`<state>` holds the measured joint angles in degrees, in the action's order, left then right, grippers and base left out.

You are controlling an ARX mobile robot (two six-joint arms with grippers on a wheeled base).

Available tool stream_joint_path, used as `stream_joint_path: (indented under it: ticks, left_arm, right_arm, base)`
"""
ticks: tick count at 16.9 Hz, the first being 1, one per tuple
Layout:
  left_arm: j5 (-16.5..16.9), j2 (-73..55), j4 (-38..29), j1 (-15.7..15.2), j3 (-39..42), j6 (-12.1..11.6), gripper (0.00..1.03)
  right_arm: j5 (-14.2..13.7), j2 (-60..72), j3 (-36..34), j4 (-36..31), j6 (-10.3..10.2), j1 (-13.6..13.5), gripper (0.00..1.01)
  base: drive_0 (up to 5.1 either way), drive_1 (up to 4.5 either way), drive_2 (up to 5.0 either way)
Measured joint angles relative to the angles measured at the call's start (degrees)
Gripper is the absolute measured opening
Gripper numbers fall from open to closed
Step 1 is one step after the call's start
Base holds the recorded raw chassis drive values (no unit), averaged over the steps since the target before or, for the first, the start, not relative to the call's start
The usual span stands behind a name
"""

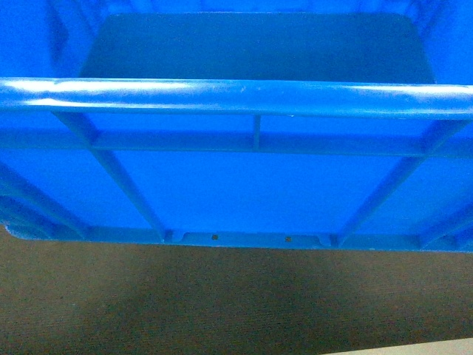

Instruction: Place box next to blue box on left shelf

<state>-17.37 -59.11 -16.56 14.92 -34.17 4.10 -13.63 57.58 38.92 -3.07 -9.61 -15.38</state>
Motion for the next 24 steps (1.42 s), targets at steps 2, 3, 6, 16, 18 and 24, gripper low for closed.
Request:
stream_joint_path:
  ticks: [2, 3, 6, 16, 18, 24]
  left_arm:
    - [0.0, 0.0, 0.0, 0.0, 0.0, 0.0, 0.10]
    - [0.0, 0.0, 0.0, 0.0, 0.0, 0.0, 0.10]
    - [0.0, 0.0, 0.0, 0.0, 0.0, 0.0, 0.10]
    - [0.0, 0.0, 0.0, 0.0, 0.0, 0.0, 0.10]
    - [0.0, 0.0, 0.0, 0.0, 0.0, 0.0, 0.10]
    - [0.0, 0.0, 0.1, 0.0, 0.0, 0.0, 0.10]
  right_arm:
    - [0.0, 0.0, 0.0, 0.0, 0.0, 0.0, 0.09]
    - [0.0, 0.0, 0.0, 0.0, 0.0, 0.0, 0.09]
    - [0.0, 0.0, 0.0, 0.0, 0.0, 0.0, 0.09]
    - [0.0, 0.0, 0.0, 0.0, 0.0, 0.0, 0.09]
    - [0.0, 0.0, 0.0, 0.0, 0.0, 0.0, 0.09]
    - [0.0, 0.0, 0.0, 0.0, 0.0, 0.0, 0.09]
  base:
    - [-1.7, -1.74, -1.7]
    - [-1.6, -1.60, -1.6]
    - [-1.5, -1.53, -1.5]
    - [-1.6, -1.64, -1.6]
    - [-1.7, -1.70, -1.7]
    - [-1.6, -1.60, -1.6]
